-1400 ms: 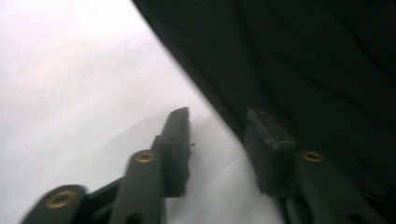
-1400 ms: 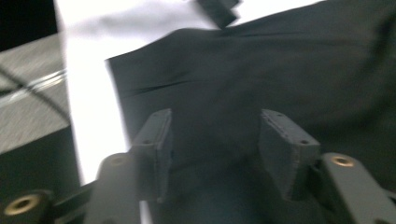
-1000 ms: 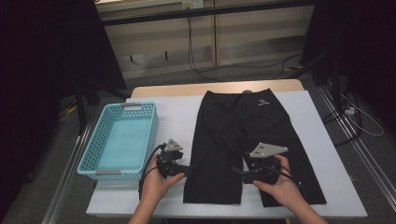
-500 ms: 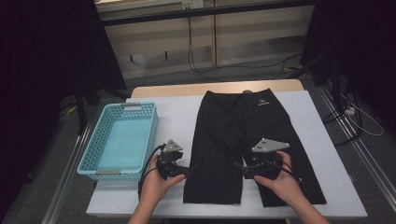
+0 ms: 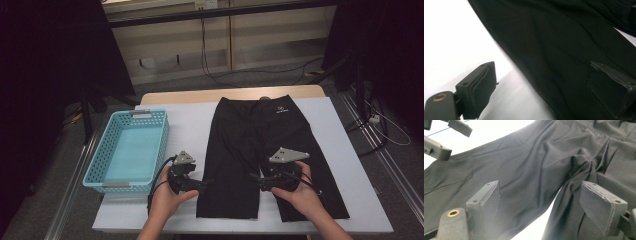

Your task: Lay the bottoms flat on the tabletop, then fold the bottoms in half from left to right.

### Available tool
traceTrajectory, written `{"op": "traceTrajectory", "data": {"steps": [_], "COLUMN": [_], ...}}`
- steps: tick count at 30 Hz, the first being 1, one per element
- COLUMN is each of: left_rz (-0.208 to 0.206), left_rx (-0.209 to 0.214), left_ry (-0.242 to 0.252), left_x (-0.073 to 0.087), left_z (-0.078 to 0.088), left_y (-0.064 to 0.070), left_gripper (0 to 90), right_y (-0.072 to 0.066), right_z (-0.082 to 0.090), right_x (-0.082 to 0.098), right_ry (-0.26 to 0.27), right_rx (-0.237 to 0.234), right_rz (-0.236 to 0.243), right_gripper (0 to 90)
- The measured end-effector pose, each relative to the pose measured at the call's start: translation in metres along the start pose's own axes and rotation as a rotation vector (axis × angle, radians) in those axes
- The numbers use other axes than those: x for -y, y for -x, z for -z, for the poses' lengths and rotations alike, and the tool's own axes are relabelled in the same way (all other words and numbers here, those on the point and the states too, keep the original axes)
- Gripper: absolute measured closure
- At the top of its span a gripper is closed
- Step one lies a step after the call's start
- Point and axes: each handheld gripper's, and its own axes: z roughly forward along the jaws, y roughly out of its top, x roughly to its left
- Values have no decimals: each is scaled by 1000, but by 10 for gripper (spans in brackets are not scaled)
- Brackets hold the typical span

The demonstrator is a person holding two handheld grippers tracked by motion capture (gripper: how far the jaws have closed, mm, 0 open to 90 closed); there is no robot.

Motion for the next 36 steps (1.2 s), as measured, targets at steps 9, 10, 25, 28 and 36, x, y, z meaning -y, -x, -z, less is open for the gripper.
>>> {"op": "traceTrajectory", "data": {"steps": [9,10,25,28,36], "left_rz": [1,0,-5,-19,-58], "left_rx": [-9,-8,-32,-46,-105], "left_ry": [-2,-7,-24,-29,-65], "left_x": [6,7,13,14,14], "left_z": [4,4,1,0,-1], "left_y": [2,1,2,4,14], "left_gripper": [94,94,111,125,318], "right_y": [4,4,11,10,5], "right_z": [-9,-10,-24,-24,-28], "right_x": [-7,-9,-21,-20,-20], "right_ry": [7,6,7,6,6], "right_rx": [26,30,66,66,56], "right_rz": [7,8,0,-1,11], "right_gripper": [164,164,147,144,147]}}
